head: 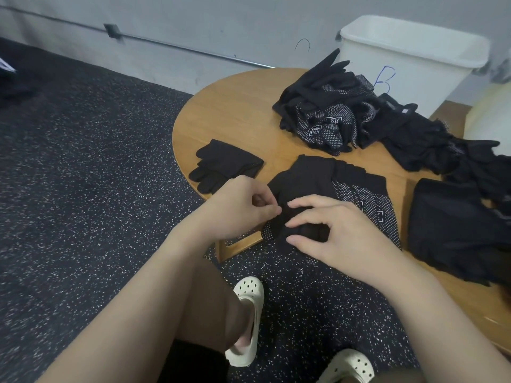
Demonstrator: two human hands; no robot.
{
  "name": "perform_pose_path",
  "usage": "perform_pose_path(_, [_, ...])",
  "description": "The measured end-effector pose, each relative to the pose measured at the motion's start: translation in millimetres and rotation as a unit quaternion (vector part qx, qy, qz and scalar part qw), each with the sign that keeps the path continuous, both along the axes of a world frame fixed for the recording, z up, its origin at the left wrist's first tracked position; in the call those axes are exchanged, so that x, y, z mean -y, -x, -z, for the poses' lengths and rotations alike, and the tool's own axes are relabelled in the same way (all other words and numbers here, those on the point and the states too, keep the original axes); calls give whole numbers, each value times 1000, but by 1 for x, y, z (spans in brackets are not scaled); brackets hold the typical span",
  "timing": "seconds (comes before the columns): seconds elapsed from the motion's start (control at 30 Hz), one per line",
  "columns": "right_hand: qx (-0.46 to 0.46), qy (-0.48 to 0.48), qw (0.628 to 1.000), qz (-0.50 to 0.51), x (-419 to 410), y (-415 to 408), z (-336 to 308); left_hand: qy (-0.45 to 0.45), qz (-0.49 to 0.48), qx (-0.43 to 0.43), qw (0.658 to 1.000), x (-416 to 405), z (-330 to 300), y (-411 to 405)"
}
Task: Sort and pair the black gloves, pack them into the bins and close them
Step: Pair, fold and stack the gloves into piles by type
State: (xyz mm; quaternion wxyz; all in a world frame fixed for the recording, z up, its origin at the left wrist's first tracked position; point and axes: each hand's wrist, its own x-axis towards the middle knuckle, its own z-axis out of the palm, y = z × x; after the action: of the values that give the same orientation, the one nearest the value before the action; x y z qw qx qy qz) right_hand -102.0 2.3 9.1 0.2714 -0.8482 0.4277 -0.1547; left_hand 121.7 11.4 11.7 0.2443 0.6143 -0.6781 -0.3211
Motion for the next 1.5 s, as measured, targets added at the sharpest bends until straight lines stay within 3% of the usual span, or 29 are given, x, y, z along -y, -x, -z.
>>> perform_pose_path(0.33, [-9, -12, 1000, 9, 0, 0, 0, -31, 35, 42, 998, 0, -4, -4])
perform_pose_path(0.97, [-17, -3, 1000, 3, -1, 0, -2, -20, 1, 94, 995, -6, -10, -6])
perform_pose_path(1.07, [-14, 16, 1000, -3, -1, 1, -1, 23, -19, 77, 997, -5, -9, -6])
perform_pose_path(1.2, [35, 83, 995, 32, 1, 3, -3, 179, -51, 49, 981, 3, -10, 3])
perform_pose_path(1.33, [-51, 104, 992, 49, 9, 5, -6, 197, -21, 90, 976, 35, -9, 12])
perform_pose_path(1.5, [-118, 83, 989, -16, 14, -6, -4, 105, 50, 68, 991, 94, -22, 28])
